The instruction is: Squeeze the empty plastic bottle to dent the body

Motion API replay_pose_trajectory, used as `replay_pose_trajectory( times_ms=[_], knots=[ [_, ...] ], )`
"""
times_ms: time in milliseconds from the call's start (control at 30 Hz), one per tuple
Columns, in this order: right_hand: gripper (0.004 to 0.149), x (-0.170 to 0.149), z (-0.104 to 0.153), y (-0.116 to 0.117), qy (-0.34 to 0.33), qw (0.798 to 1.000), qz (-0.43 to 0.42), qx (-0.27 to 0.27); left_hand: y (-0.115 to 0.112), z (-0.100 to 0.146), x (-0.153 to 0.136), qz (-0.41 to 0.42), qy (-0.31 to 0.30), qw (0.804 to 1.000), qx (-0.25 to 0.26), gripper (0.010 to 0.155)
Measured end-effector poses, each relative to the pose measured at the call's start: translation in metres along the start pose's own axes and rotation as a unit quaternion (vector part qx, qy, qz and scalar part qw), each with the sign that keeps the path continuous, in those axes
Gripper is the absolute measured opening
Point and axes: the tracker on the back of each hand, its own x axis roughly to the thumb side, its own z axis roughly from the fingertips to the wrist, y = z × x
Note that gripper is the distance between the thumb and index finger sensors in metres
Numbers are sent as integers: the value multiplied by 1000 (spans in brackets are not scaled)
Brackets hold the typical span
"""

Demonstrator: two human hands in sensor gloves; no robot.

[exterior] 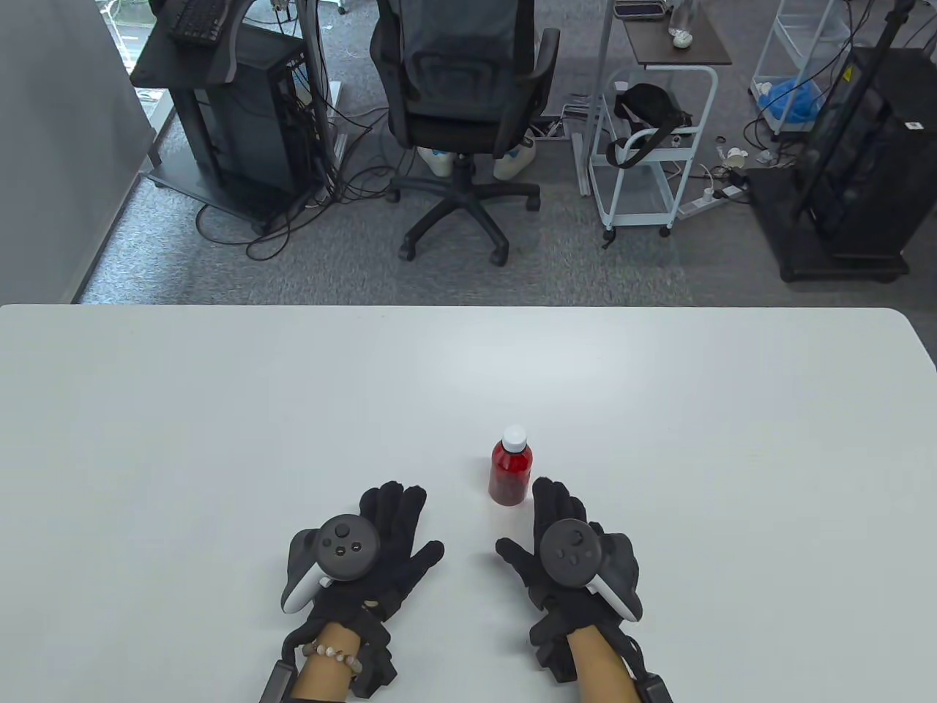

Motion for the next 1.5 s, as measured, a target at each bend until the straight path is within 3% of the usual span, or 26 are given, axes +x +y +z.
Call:
replay_pose_trajectory(
  times_ms=[300,633,767,1033,1133,1233,1500],
  knots=[
    [103,-14,-10,-15,31,996,-74,-49,1,0,2,2,-7,1000,-1,78],
    [106,-7,-65,-1,60,993,-100,30,1,-1,2,11,-12,1000,-6,77],
    [108,-6,-79,4,86,987,-134,31,4,-1,0,20,-11,1000,0,77],
    [97,-7,-90,5,105,978,-178,-21,6,-2,-4,32,-6,999,1,77],
    [93,-6,-95,6,108,978,-177,-18,6,-2,-4,34,-6,999,-1,77],
    [93,-6,-99,9,106,975,-194,-18,6,-2,-5,41,-5,999,-1,77],
    [95,-1,-98,13,13,973,-223,-57,9,-2,-6,37,-4,999,6,77]
  ],
)
